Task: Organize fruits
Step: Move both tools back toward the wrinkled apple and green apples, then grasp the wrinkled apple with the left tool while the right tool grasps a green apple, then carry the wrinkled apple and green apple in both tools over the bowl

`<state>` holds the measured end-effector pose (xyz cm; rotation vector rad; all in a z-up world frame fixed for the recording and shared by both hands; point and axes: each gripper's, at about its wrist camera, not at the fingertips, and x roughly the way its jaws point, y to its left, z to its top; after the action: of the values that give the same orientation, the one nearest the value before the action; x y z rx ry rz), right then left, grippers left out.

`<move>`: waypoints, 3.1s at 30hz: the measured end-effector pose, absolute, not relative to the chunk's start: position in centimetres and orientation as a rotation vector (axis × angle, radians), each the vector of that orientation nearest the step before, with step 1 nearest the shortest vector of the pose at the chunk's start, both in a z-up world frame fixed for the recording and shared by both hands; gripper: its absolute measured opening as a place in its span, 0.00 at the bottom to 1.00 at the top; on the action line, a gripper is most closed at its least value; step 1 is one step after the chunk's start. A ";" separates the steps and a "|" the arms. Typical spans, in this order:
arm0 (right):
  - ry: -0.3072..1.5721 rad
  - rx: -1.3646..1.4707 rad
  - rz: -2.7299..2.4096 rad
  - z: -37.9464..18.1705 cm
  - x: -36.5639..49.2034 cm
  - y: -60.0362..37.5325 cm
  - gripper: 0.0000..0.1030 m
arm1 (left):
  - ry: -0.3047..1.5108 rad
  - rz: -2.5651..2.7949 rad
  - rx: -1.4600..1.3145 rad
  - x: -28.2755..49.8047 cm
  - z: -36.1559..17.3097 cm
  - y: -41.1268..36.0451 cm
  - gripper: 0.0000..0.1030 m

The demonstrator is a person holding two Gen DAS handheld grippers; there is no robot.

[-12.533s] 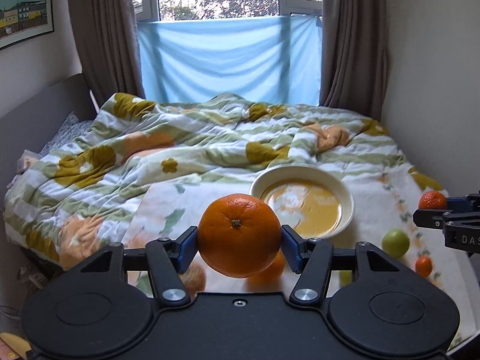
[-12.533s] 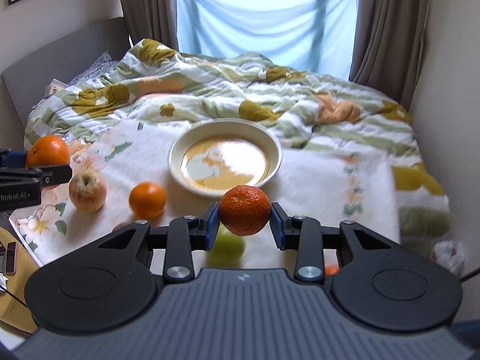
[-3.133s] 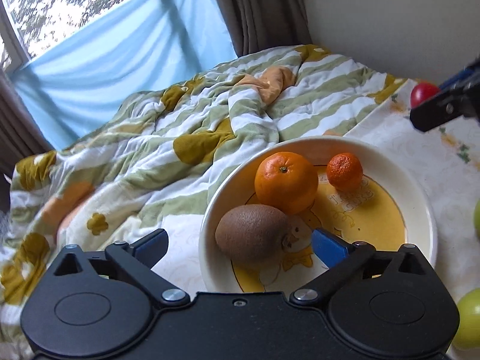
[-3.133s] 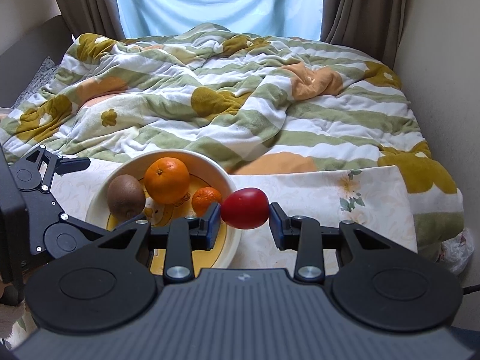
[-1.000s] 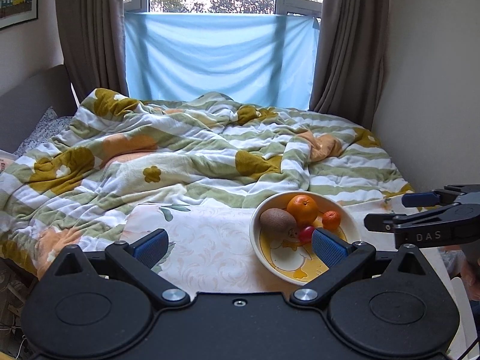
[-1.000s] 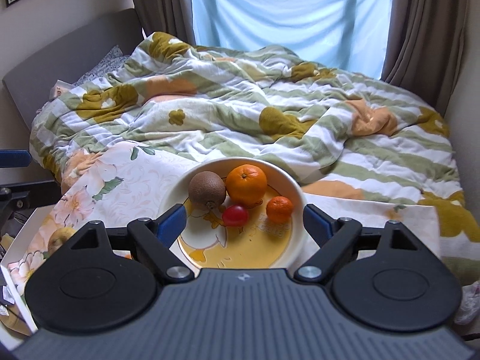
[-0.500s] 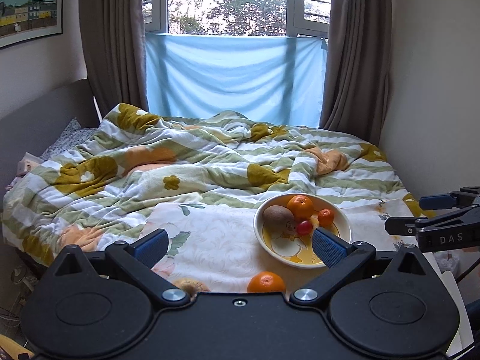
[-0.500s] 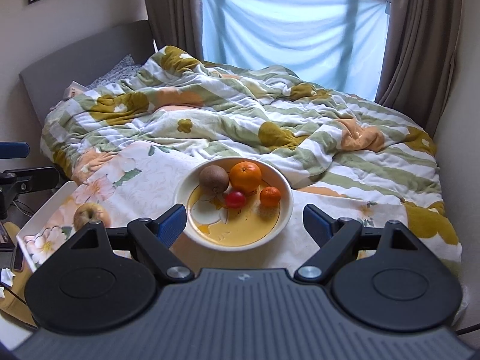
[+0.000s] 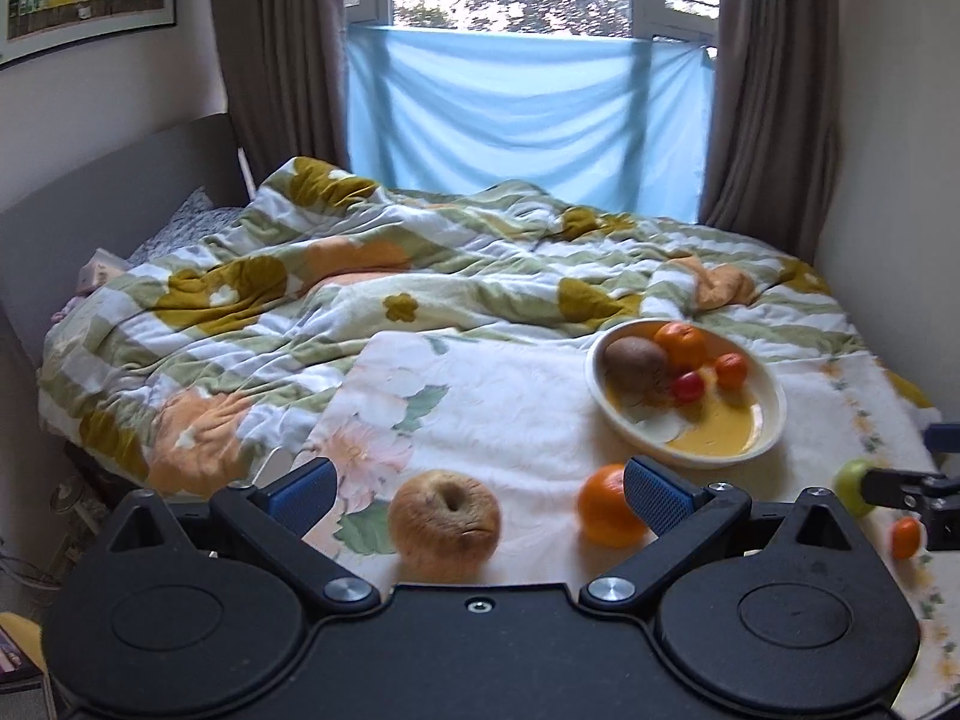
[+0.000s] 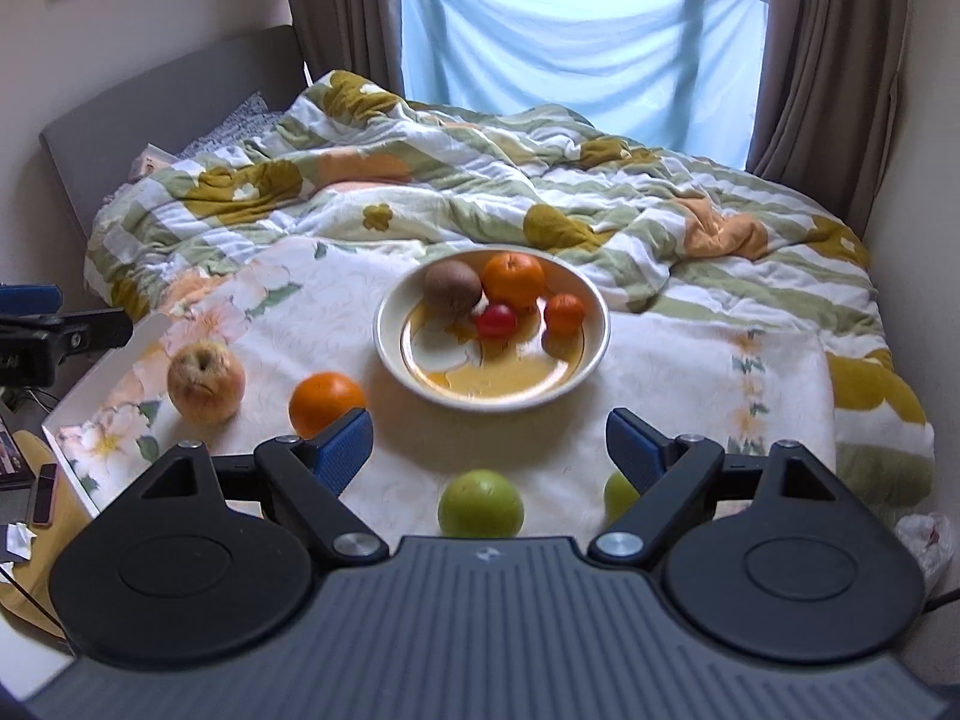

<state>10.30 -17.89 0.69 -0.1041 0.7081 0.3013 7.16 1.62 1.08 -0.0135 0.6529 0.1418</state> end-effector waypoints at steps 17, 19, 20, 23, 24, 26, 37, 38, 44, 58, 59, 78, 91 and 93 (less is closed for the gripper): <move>0.802 -0.103 0.197 -9.9 12.0 -15.9 0.97 | 0.766 0.213 0.001 12.3 -8.4 3.1 0.98; 0.811 -0.106 0.189 -10.3 12.3 -15.9 0.96 | 0.768 0.217 0.014 12.7 -8.7 3.0 0.94; 0.821 -0.101 0.182 -10.5 12.5 -15.9 0.96 | 0.770 0.218 0.016 12.9 -8.7 3.0 0.93; 0.847 -0.069 0.171 -10.9 13.0 -16.1 0.95 | 0.782 0.214 0.022 13.3 -9.0 3.1 0.88; 0.851 -0.061 0.172 -11.0 13.1 -16.2 0.94 | 0.788 0.209 0.022 13.3 -9.1 3.2 0.82; 0.854 -0.059 0.171 -11.1 13.3 -16.2 0.94 | 0.801 0.200 0.021 13.4 -9.4 3.4 0.75; 0.849 -0.073 0.192 -10.8 14.1 -15.9 0.82 | 0.807 0.180 -0.002 12.7 -9.2 3.7 0.75; 0.852 -0.072 0.194 -10.9 14.2 -15.8 0.81 | 0.808 0.179 0.000 12.6 -9.2 3.6 0.75; 0.844 -0.085 0.223 -10.8 14.4 -15.4 0.77 | 0.822 0.184 0.000 12.0 -9.2 3.3 0.75; 0.863 -0.081 0.244 -10.8 14.8 -16.1 0.67 | 0.790 0.164 -0.003 9.8 -7.9 1.6 0.75; 0.862 -0.080 0.246 -10.6 14.7 -16.2 0.67 | 0.787 0.161 -0.005 9.7 -7.5 1.5 0.75; 0.788 -0.057 0.298 -2.2 13.9 -19.3 0.67 | 0.700 0.075 -0.036 9.9 1.3 -3.5 0.75; 0.723 -0.050 0.255 1.4 17.0 -22.2 0.67 | 0.655 -0.064 0.000 16.1 2.9 -6.9 0.75; 0.719 -0.038 0.243 1.7 17.8 -22.7 0.67 | 0.659 -0.082 0.006 17.3 2.7 -7.3 0.75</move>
<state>17.84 -22.66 1.67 -0.0377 0.7191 0.2425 17.34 -7.32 2.66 0.0060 0.6594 -0.0822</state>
